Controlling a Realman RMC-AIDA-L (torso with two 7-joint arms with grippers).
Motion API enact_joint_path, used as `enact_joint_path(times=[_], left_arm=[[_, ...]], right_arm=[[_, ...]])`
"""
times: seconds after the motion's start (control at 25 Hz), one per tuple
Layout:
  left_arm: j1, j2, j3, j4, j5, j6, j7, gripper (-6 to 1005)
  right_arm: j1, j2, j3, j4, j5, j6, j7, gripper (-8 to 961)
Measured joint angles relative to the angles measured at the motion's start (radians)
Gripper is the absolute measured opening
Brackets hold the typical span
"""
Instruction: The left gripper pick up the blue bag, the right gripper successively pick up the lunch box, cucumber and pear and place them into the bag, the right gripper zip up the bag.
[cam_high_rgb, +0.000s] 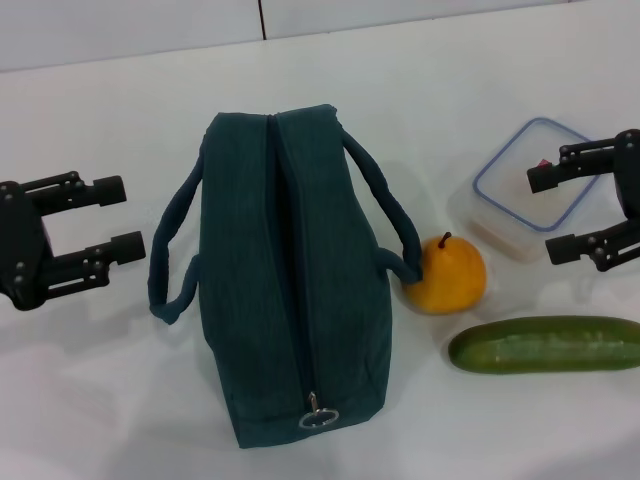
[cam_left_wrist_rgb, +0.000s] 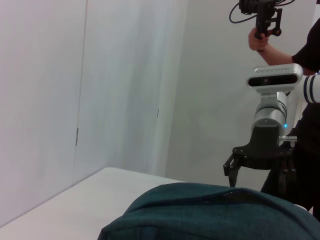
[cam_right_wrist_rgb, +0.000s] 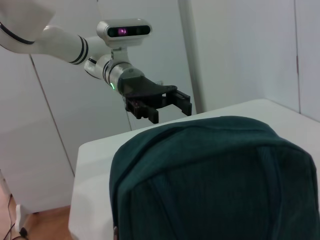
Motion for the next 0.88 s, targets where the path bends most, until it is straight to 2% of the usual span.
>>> enact_joint_path(times=[0.6, 0.72, 0.88], left_arm=[[0.005, -0.001, -0.002, 0.000, -0.023, -0.001, 0.013, 682], [0.002, 0.005, -0.003, 0.000, -0.045, -0.001, -0.054, 679], [-0.045, 0.016, -0.001, -0.017, -0.024, 0.002, -0.260, 677]], right_arm=[[0.000, 0.007, 0.001, -0.001, -0.001, -0.001, 0.005, 852], [0.000, 0.008, 0.001, -0.001, -0.001, 0.000, 0.004, 852], [0.000, 0.008, 0.001, 0.000, 0.000, 0.000, 0.004, 851]])
